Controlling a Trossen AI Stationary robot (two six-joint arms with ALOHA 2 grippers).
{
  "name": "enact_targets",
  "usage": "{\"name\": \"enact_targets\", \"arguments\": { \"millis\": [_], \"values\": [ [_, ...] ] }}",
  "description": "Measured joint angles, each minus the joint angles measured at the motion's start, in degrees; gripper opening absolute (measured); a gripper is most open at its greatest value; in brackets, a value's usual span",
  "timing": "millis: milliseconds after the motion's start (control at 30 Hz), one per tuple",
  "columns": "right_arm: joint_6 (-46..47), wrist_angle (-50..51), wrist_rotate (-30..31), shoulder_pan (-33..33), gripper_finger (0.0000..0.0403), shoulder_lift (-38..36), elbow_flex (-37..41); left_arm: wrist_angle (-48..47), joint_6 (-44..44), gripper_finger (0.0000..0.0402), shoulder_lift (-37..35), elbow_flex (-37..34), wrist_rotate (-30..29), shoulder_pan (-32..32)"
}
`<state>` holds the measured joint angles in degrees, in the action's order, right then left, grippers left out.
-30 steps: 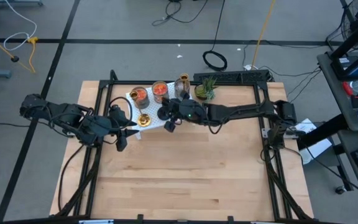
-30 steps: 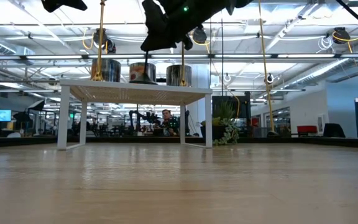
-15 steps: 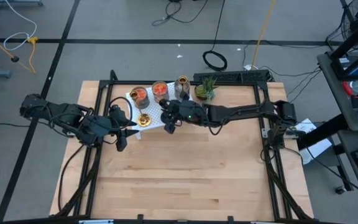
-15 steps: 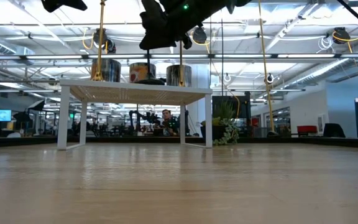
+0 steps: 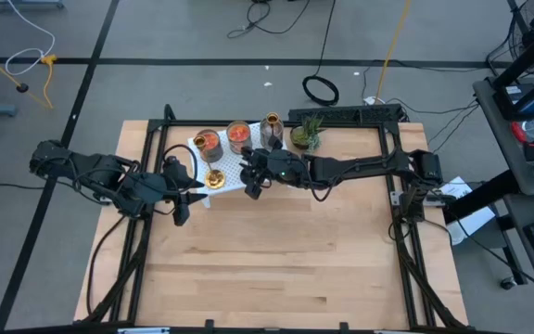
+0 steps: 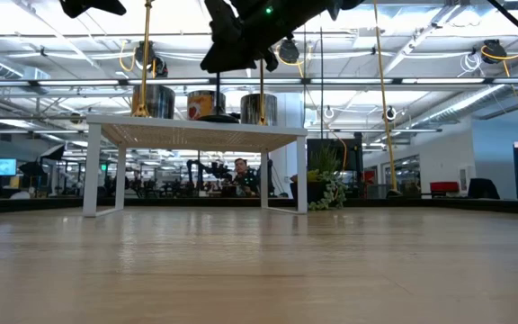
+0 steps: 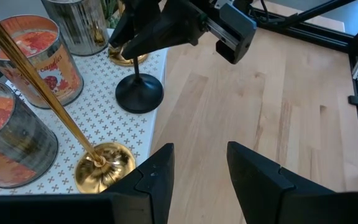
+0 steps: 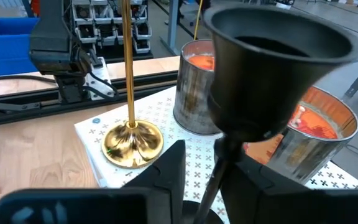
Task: Pick & Place candle stick holders
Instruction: Put the black candle holder on the shelf
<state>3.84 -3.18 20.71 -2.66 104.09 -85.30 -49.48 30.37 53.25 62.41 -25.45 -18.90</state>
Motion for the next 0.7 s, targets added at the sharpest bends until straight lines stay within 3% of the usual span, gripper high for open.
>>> {"name": "enact_targets", "arguments": {
  "millis": [333, 700],
  "values": [
    [-3.01, 0.06, 0.11, 0.71, 0.0132, -0.27, 0.0, 0.01, 0.13, 0.0152, 0.0, 0.0, 0.0, 0.0],
    [-4.76, -0.4, 0.88, 1.77, 0.0141, -0.55, -0.04, -0.01, 0.13, 0.0152, 0.0, 0.0, 0.04, 0.0]
  ]
}}
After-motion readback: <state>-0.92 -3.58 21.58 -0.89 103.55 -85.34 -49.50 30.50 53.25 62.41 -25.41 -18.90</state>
